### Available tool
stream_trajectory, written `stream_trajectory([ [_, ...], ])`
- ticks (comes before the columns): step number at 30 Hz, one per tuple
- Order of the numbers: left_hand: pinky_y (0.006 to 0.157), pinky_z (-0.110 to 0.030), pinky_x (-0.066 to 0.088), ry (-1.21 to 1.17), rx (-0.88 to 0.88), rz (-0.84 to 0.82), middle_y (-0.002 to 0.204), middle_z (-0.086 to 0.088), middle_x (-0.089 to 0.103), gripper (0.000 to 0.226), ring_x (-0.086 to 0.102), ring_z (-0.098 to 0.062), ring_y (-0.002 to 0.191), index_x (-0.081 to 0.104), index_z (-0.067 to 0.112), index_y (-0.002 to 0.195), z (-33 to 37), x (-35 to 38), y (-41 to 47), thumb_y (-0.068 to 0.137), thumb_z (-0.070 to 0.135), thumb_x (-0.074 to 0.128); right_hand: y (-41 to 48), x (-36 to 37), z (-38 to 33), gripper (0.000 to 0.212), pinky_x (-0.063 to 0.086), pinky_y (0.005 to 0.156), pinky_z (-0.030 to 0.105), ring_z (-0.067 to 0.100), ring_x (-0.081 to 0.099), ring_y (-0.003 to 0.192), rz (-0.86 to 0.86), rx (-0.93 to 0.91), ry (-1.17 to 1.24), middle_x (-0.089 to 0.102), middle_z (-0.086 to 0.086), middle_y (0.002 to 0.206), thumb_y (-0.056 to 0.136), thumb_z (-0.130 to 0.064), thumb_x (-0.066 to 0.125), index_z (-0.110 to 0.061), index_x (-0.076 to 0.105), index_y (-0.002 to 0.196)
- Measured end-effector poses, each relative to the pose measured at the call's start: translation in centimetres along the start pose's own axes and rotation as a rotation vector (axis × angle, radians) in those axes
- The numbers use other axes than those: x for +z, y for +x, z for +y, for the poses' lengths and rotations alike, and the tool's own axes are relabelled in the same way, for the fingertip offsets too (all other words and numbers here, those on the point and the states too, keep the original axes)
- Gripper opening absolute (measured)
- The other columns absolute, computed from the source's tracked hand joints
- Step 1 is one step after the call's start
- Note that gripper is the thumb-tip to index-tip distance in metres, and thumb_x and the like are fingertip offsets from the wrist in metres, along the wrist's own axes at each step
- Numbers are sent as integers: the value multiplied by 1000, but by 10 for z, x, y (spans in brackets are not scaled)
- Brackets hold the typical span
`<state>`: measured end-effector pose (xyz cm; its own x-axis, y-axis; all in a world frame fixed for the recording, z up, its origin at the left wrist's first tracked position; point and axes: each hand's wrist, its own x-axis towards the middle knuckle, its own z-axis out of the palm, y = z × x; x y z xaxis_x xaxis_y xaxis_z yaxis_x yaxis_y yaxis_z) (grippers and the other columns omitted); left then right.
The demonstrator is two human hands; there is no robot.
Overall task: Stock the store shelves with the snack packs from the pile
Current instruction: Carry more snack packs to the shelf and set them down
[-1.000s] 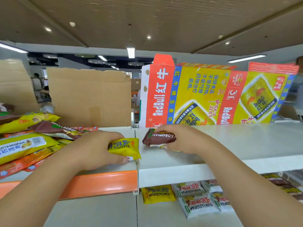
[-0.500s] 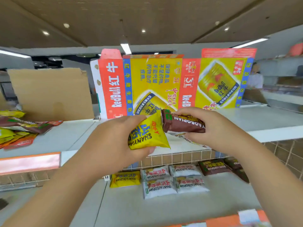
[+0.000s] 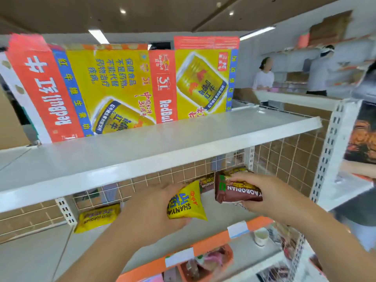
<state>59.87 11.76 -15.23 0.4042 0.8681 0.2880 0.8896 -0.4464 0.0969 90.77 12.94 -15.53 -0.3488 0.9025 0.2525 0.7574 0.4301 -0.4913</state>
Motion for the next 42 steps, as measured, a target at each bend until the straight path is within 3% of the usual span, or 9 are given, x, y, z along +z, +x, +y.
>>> stream_trajectory([
  [3,76,-27,47,-39,-18,-63,108,17,63,71,61,-10,100,46,49,134,-3,43,10,69,73,60,-5,23,33,62,44,76,10,-13,58,100,-74,81,-15,58,-38,111,81,-24,75,-61,51,124],
  [9,88,-31,50,-106,-65,-142,119,12,65,79,59,-14,112,55,39,127,-15,103,20,61,80,42,4,61,66,52,44,71,12,-11,59,94,-125,193,-12,65,-28,106,82,-30,76,-55,55,122],
  [15,81,-33,48,-172,-77,-162,112,7,66,96,60,-15,105,60,32,124,-28,125,34,53,90,32,16,101,83,54,53,73,22,-3,61,89,-150,262,-33,66,-25,105,81,-24,74,-52,54,123],
  [19,66,-30,42,-147,-89,-178,88,9,61,62,59,-16,86,57,32,98,-30,154,46,61,81,44,26,113,102,55,52,78,23,1,62,94,-167,259,-58,66,-22,110,81,-25,75,-48,54,127],
  [24,86,-38,49,67,-199,-211,114,5,63,74,61,-23,108,47,32,137,-26,214,68,74,71,52,62,130,142,58,47,82,27,14,60,104,-221,178,-216,65,-11,118,83,-25,73,-43,52,134],
  [28,91,-42,42,100,-293,-218,131,8,57,81,56,-23,117,28,36,151,-9,263,73,82,70,52,97,156,171,64,47,92,42,24,56,113,-197,52,-391,61,-7,123,84,-15,62,-46,49,139],
  [30,97,-45,39,47,-342,-159,139,10,54,77,53,-23,124,31,38,152,1,284,69,82,65,47,103,177,186,67,42,98,45,28,48,123,-234,3,-464,50,-6,135,87,-17,56,-48,38,144],
  [34,94,-45,39,57,-403,4,128,8,63,73,59,-23,114,51,34,143,11,299,61,75,61,51,96,206,203,64,23,115,57,37,23,145,-241,11,-488,24,-1,162,96,-45,50,-52,19,151],
  [42,93,-45,42,40,-411,148,113,9,67,68,61,-23,103,61,29,134,17,302,61,70,51,65,125,226,210,53,33,108,60,38,40,135,-145,-126,-372,46,-4,150,91,-35,64,-53,46,137],
])
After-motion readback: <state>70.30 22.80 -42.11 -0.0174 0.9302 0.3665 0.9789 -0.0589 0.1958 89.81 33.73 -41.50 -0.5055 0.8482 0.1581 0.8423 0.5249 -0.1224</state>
